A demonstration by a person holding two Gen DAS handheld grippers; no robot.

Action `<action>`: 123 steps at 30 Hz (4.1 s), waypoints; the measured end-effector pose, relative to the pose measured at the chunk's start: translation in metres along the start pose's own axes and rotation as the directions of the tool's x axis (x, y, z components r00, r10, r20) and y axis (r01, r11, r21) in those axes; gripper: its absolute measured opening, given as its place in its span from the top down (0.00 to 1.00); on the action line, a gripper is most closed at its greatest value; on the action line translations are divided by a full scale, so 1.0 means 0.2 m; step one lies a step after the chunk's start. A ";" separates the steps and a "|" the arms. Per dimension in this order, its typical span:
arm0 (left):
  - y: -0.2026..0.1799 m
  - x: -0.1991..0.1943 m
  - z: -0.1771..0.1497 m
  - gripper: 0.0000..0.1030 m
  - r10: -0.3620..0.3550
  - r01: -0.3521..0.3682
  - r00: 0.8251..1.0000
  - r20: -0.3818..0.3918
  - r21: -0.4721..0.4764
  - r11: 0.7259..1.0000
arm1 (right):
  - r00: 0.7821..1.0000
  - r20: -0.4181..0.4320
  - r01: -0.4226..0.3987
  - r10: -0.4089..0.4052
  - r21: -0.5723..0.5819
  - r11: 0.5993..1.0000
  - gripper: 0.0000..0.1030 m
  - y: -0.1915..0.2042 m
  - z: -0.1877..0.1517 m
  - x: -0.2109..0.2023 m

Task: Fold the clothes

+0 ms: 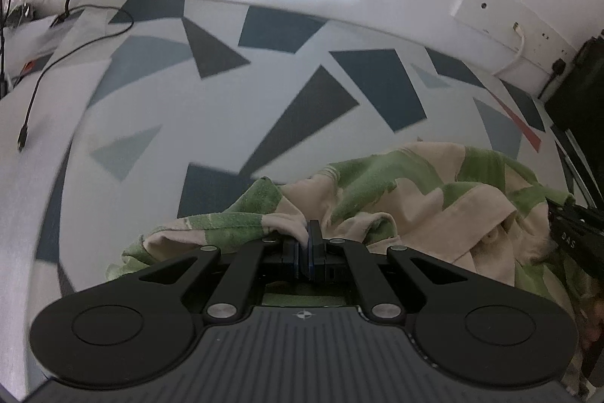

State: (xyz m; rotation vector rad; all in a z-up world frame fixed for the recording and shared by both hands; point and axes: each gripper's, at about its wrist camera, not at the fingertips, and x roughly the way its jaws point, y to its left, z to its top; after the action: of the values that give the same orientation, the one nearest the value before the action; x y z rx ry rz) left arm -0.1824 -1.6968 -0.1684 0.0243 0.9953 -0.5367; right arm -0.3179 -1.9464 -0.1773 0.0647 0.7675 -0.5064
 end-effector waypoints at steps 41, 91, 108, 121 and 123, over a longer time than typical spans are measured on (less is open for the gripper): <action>0.73 -0.82 -0.15 0.04 -0.036 0.061 0.967 0.253 -0.094 0.994 | 0.911 0.411 -0.055 0.014 0.089 0.994 0.01 0.05 0.65 -0.97; 0.48 -0.50 -0.43 0.19 0.102 -0.103 0.994 -0.051 -0.025 0.994 | 0.902 -0.032 -0.432 0.431 -0.046 0.901 0.96 0.52 0.38 0.10; 0.76 -0.90 -0.07 0.95 0.220 -0.179 0.944 0.247 -0.180 0.967 | 0.948 0.076 -0.315 0.310 0.068 0.947 0.97 0.49 0.63 0.22; 1.04 -0.73 0.23 0.95 0.416 -0.388 0.852 0.318 -0.150 0.909 | 0.970 0.093 -0.230 0.226 0.030 0.973 0.97 0.62 0.82 0.42; 1.06 -0.65 0.28 0.95 0.428 -0.405 0.847 0.315 -0.139 0.904 | 0.976 0.078 -0.209 0.205 0.037 0.977 0.97 0.64 0.82 0.46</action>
State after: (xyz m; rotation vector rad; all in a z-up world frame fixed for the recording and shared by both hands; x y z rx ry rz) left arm -0.1001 -1.4723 -0.0802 0.0839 0.6396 -0.0962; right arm -0.0962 -1.9118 -0.1374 0.1651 0.6683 -0.3256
